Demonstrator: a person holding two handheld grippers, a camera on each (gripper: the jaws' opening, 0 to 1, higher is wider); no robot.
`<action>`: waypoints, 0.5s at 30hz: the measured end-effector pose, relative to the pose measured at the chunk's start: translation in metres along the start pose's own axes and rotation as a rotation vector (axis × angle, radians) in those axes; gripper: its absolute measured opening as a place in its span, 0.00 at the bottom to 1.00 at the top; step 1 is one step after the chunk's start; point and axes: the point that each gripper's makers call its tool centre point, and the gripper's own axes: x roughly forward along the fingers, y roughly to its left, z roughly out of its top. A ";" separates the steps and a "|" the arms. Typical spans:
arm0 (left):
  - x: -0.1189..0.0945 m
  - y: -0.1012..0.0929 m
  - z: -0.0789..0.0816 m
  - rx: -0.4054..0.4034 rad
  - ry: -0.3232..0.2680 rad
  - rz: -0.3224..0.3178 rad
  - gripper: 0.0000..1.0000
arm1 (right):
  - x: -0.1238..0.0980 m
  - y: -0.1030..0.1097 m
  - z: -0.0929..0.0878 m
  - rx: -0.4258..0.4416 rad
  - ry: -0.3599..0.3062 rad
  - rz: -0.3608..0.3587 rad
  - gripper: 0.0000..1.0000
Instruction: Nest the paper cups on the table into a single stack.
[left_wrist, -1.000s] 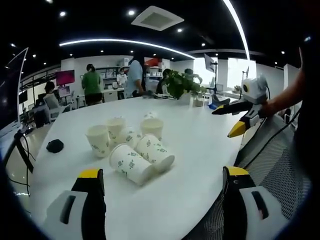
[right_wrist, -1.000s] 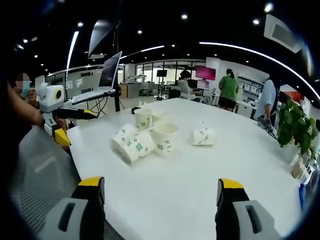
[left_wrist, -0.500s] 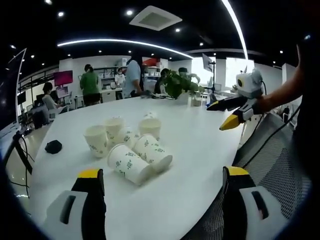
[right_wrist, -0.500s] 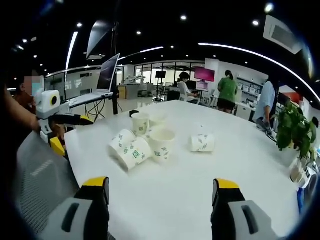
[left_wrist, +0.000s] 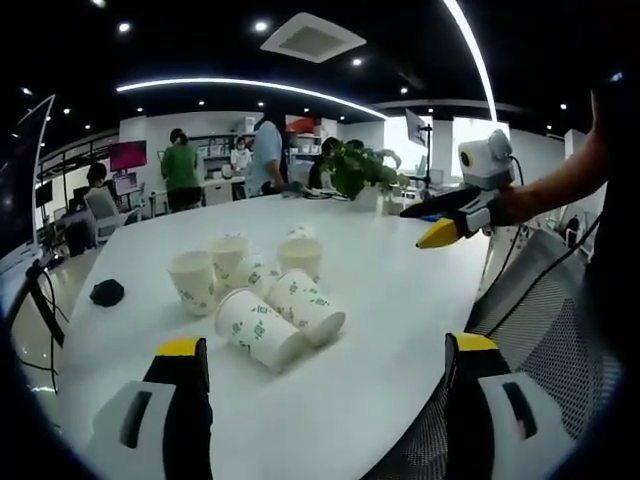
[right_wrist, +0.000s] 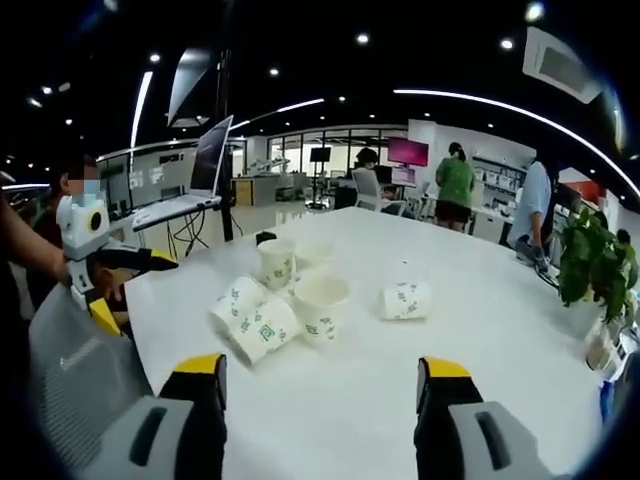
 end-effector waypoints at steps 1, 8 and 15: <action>0.000 0.000 0.000 0.000 0.000 0.001 0.98 | 0.001 0.000 0.001 0.001 -0.001 0.003 0.77; 0.000 -0.002 -0.002 0.000 0.007 -0.008 0.98 | 0.010 0.000 0.002 -0.034 0.007 0.036 0.72; -0.001 -0.002 -0.001 0.001 0.006 -0.006 0.98 | 0.018 0.000 0.006 -0.058 0.013 0.049 0.66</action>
